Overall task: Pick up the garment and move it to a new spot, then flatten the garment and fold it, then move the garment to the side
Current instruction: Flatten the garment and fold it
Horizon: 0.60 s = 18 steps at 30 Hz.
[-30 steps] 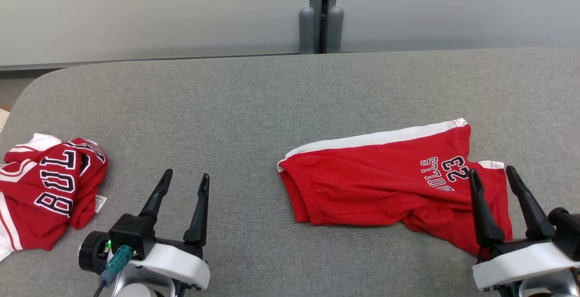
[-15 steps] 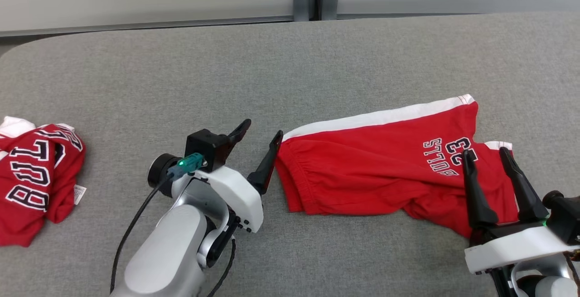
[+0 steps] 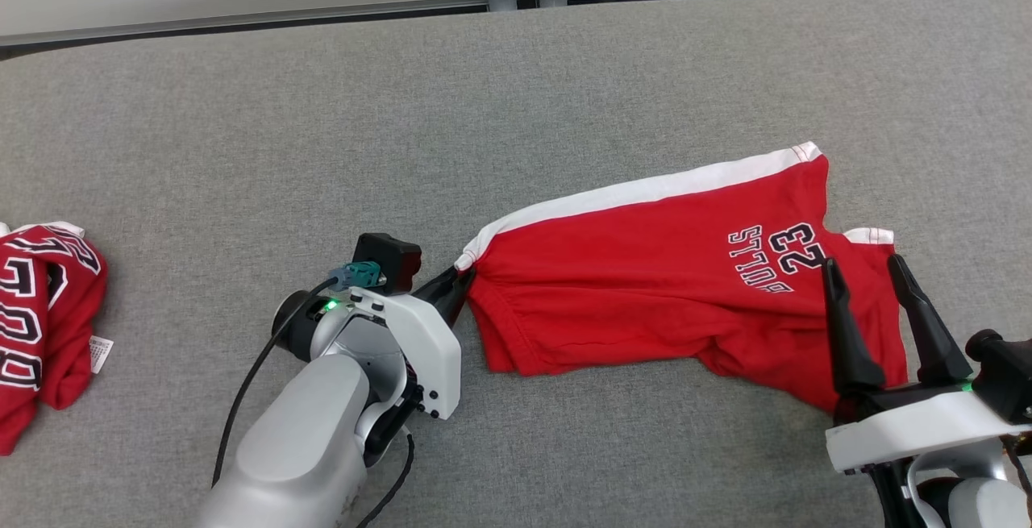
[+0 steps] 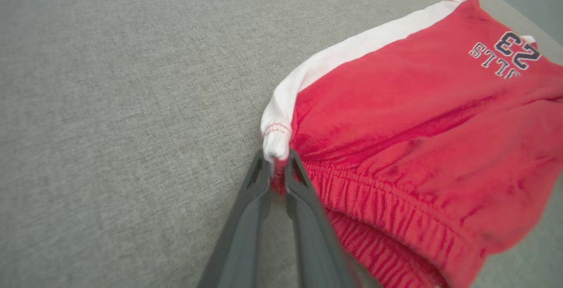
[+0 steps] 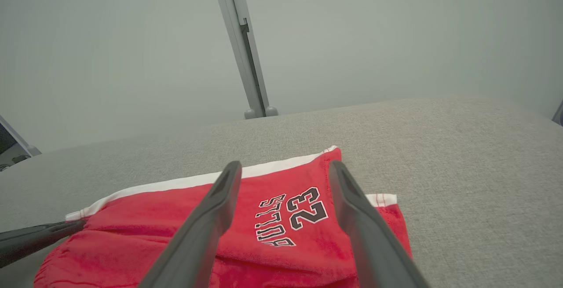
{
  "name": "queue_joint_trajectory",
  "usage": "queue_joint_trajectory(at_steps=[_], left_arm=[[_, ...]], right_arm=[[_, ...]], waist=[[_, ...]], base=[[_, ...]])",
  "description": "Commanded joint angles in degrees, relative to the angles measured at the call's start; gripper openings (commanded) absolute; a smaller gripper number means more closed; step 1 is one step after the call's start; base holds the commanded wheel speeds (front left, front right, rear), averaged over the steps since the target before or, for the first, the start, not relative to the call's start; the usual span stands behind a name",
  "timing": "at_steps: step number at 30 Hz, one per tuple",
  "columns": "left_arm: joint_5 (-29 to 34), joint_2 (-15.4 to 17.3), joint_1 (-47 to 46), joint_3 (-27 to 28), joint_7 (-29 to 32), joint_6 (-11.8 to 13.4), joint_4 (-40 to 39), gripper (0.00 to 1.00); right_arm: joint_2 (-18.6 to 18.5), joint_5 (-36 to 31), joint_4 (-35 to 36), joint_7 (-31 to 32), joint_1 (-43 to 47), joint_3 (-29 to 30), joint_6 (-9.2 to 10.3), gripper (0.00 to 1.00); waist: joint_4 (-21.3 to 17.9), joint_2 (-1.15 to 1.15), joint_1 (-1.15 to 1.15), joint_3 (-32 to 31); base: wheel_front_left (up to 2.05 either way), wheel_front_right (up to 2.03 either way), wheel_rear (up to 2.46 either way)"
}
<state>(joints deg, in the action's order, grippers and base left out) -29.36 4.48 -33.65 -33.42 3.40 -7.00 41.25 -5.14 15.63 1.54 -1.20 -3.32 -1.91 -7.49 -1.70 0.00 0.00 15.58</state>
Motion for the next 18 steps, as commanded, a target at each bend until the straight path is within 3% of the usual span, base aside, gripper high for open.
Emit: queue_joint_trajectory(at_steps=[1, 9, 18], left_arm=[[-0.12, 0.23, -1.37, -0.42, -0.92, -0.10, 1.01, 0.00], [-0.65, -0.46, -3.64, -1.74, -4.80, -0.40, 3.20, 0.00], [-0.93, -0.87, -6.98, -2.97, -7.93, -0.38, 3.00, 0.00]], right_arm=[[-0.54, 0.51, -0.22, -0.53, -0.58, 0.38, 0.01, 1.00], [-4.29, 0.53, -4.10, 0.14, -4.34, 3.02, 0.01, 1.00], [-11.64, 2.73, -16.22, 4.90, -18.99, 2.39, 0.00, 1.00]], waist=[[0.07, 0.00, 0.00, -0.01], [1.02, 0.00, 0.00, 0.79], [4.16, 0.00, 0.00, 5.16]], base=[[0.00, 0.00, 0.00], [0.00, 0.00, 0.00], [0.00, 0.00, 0.00]])
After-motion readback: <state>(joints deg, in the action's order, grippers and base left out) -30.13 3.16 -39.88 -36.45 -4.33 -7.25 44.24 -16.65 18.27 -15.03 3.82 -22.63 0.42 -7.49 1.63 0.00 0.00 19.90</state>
